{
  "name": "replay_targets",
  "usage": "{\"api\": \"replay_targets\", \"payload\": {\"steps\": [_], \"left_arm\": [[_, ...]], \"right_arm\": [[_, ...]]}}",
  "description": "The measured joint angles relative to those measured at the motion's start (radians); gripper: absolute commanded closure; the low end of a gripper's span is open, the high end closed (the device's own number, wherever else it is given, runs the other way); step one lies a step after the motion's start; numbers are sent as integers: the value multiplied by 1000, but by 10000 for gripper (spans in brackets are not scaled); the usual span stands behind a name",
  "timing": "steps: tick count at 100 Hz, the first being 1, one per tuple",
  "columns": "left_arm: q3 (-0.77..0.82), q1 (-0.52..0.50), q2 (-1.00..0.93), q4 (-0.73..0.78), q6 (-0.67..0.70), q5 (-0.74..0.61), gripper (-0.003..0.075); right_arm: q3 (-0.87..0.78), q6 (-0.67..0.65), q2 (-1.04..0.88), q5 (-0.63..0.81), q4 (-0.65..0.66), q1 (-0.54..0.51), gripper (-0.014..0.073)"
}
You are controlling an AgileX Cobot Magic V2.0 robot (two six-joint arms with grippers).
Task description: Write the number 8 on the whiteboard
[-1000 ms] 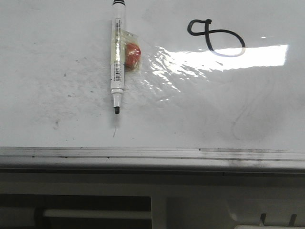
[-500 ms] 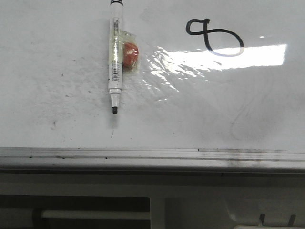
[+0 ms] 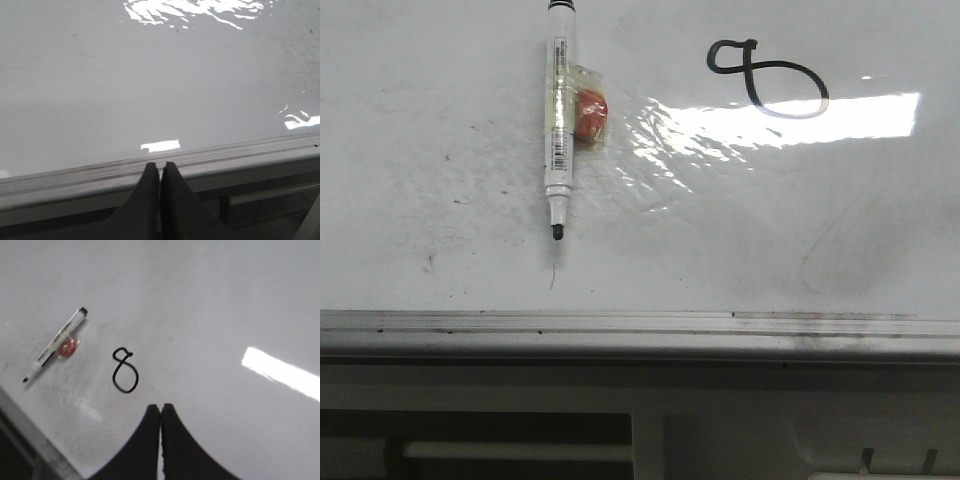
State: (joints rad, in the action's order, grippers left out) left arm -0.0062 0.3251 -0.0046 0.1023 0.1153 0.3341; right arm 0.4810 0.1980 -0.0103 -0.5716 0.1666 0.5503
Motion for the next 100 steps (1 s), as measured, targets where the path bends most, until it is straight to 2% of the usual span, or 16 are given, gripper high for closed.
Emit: {"api": "replay_targets", "payload": {"steps": [10,22,35,44,60,100], "left_arm": [[0,0,0,0,0,0,741],[0,0,0,-1,1,0,741],[0,0,0,-1,1,0,741],[0,0,0,-1,1,0,741],[0,0,0,-1,1,0,741],[0,0,0,-2,1,0,741]], "right_arm": [[-141,-30,0,235,-7,-117,637],[-337,-41,1,420,-94,-300,637],[-489,-43,7,467,-120,-471,637],[-494,-50,5,409,-126,-544,637],[-494,-58,0,255,-130,-575,637],[-494,-60,0,252,-131,-575,637]]}}
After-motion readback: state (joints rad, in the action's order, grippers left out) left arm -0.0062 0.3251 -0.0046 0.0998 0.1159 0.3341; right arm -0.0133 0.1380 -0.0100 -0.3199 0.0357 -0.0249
